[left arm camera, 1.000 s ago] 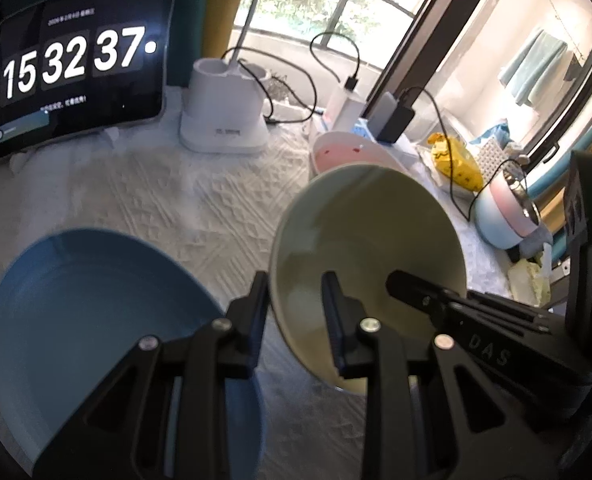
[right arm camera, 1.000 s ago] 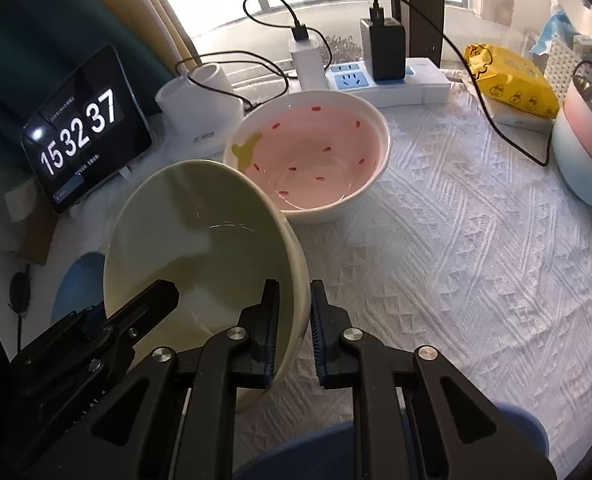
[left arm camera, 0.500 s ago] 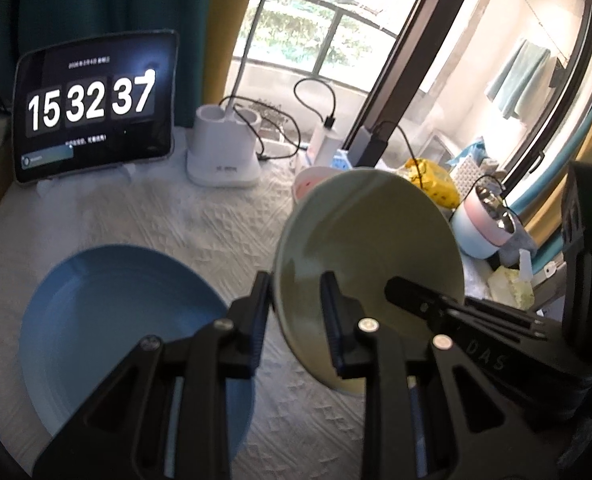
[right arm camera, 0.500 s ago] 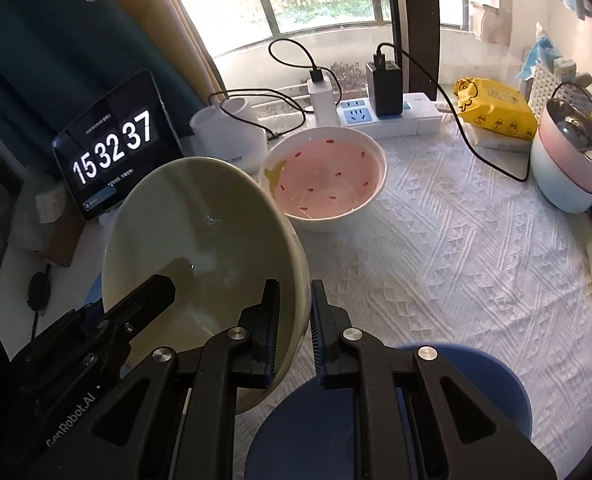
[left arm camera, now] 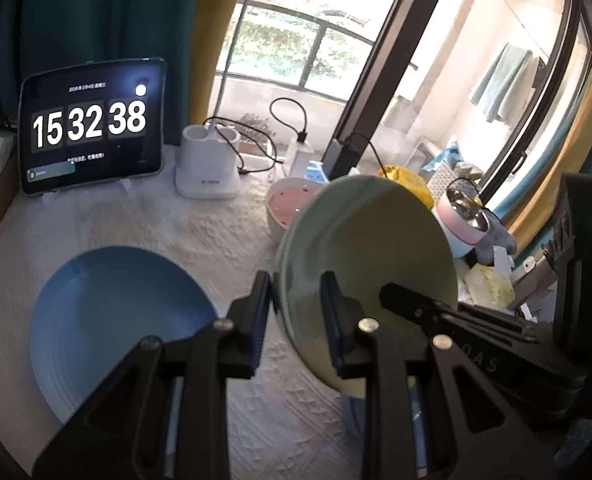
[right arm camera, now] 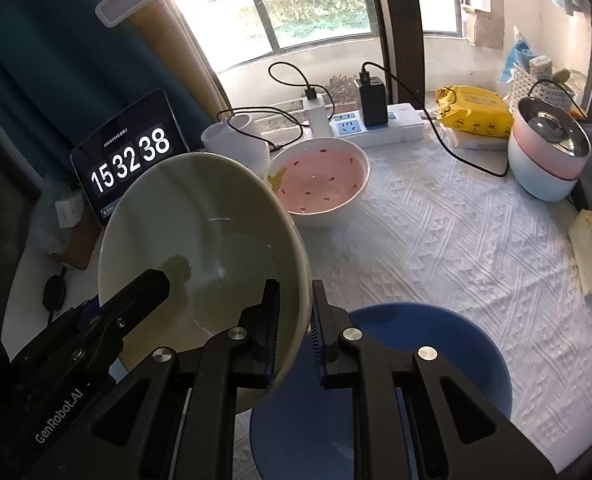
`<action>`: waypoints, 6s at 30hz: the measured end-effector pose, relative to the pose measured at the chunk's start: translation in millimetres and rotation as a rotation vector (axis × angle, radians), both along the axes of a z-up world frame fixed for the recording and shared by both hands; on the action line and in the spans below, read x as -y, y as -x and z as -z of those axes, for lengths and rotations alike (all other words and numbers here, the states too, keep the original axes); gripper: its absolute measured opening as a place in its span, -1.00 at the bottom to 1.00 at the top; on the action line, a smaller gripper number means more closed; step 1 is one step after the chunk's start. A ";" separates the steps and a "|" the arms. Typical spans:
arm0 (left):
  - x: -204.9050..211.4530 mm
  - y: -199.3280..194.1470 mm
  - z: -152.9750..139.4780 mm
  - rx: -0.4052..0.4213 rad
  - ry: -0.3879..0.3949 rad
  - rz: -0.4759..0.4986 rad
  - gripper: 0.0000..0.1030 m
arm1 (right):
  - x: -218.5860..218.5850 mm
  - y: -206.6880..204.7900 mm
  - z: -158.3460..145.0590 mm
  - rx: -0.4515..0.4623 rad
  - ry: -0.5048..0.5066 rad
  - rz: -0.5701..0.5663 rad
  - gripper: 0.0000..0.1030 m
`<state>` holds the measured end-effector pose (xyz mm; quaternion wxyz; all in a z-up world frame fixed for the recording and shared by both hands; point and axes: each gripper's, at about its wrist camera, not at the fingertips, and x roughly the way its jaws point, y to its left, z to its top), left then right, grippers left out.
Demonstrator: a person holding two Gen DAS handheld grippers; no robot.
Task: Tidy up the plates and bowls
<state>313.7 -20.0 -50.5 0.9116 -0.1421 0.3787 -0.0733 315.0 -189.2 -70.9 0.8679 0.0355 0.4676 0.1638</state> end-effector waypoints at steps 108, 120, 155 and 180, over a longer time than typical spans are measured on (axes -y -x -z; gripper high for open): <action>92.6 43.4 42.4 -0.116 -0.196 0.174 -0.44 | 99.9 49.9 14.6 0.026 0.183 0.087 -0.40; 95.8 41.2 44.4 -0.126 -0.205 0.171 -0.44 | 125.6 40.4 48.5 -0.053 0.098 0.100 -0.36; 56.6 14.5 -16.2 0.022 -0.149 0.082 -0.02 | 75.6 29.0 -26.8 0.083 0.052 0.014 -0.34; 10.3 -70.8 -7.3 0.020 -0.110 -0.027 -0.02 | 35.1 -69.6 -22.1 0.105 0.105 -0.058 0.03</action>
